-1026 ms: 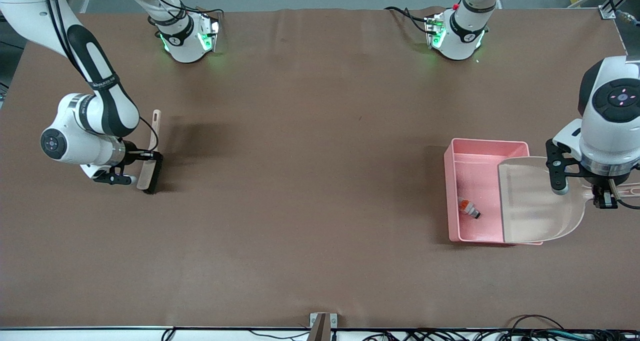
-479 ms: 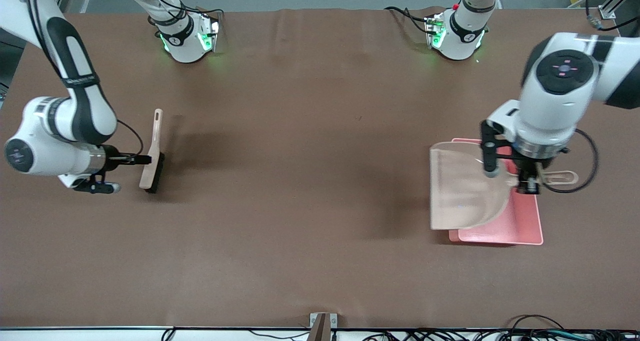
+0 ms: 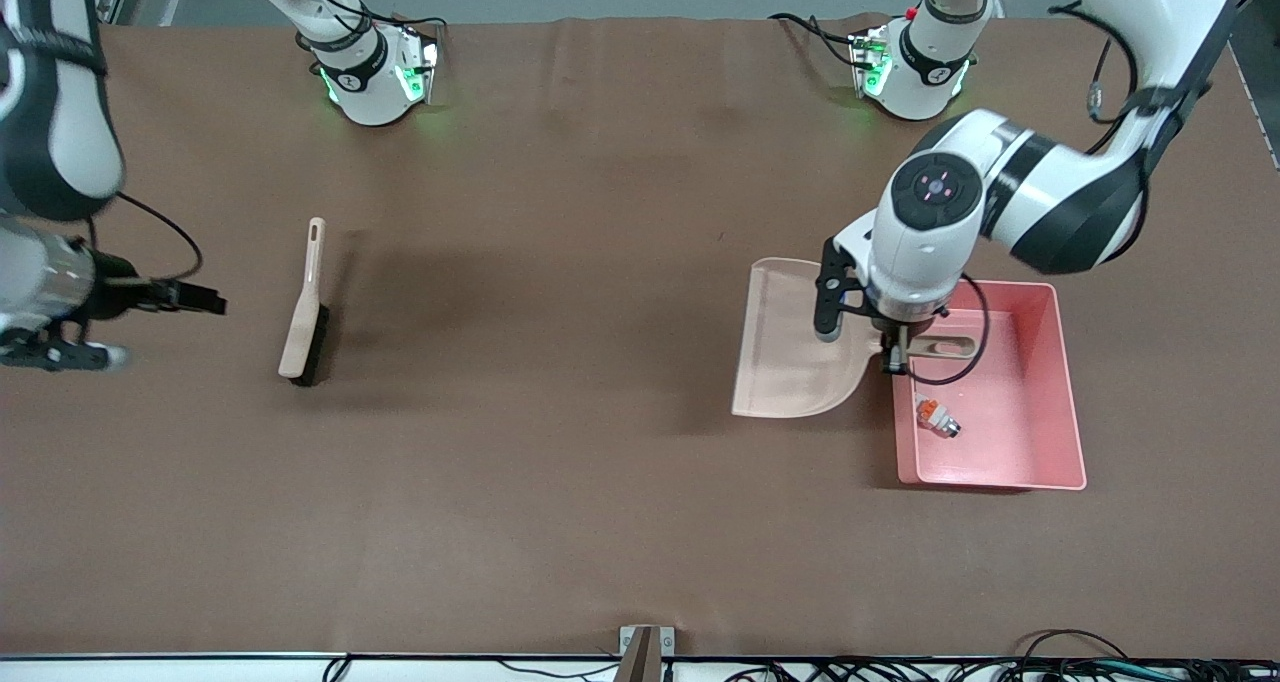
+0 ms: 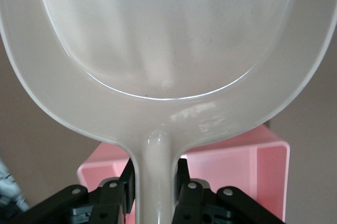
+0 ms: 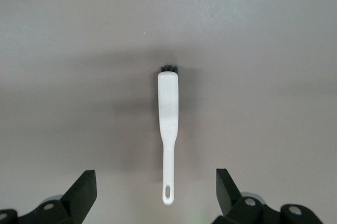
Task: Clean e-waste and dump in bin
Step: 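Lower the dustpan with the left gripper while the right gripper lowers the brush, then release the dustpan with the left gripper and lift away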
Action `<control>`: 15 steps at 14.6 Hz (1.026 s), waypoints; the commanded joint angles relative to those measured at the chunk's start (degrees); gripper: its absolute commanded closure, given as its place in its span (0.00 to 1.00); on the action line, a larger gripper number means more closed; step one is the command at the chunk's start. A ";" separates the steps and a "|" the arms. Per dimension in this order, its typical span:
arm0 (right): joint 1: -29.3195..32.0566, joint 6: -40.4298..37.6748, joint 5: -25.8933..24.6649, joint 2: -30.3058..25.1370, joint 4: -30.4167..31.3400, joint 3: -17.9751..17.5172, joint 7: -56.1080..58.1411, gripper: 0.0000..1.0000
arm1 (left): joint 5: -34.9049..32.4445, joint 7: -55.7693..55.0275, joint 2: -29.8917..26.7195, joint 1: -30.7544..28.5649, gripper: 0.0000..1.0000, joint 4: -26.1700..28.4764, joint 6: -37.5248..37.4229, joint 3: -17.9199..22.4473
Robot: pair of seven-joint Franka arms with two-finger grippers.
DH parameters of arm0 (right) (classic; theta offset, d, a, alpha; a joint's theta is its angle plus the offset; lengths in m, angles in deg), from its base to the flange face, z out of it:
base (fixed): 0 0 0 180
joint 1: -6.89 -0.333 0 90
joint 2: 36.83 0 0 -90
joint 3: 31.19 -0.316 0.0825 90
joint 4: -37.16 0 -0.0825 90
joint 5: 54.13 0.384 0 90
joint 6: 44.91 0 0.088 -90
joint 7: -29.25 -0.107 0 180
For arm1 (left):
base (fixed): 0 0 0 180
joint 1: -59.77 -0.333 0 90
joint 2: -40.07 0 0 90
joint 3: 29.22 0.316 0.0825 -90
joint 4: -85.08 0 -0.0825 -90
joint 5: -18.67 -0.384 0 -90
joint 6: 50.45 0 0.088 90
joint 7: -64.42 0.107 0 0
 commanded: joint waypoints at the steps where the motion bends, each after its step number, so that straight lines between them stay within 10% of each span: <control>1: -0.11 -9.75 0.20 -0.98 -9.04 -0.08 -0.47 0.00 | -0.59 -6.54 3.91 4.01 1.00 -1.41 -0.57 1.71; 7: -0.37 -13.48 -0.50 -0.54 -16.12 0.09 -0.91 0.00 | -6.99 -18.60 9.53 14.83 1.00 -1.67 0.04 7.70; 15: -13.12 -12.87 -1.64 -1.85 -14.45 8.97 -1.09 0.00 | -12.45 -25.46 13.14 20.90 0.99 -1.85 1.36 11.56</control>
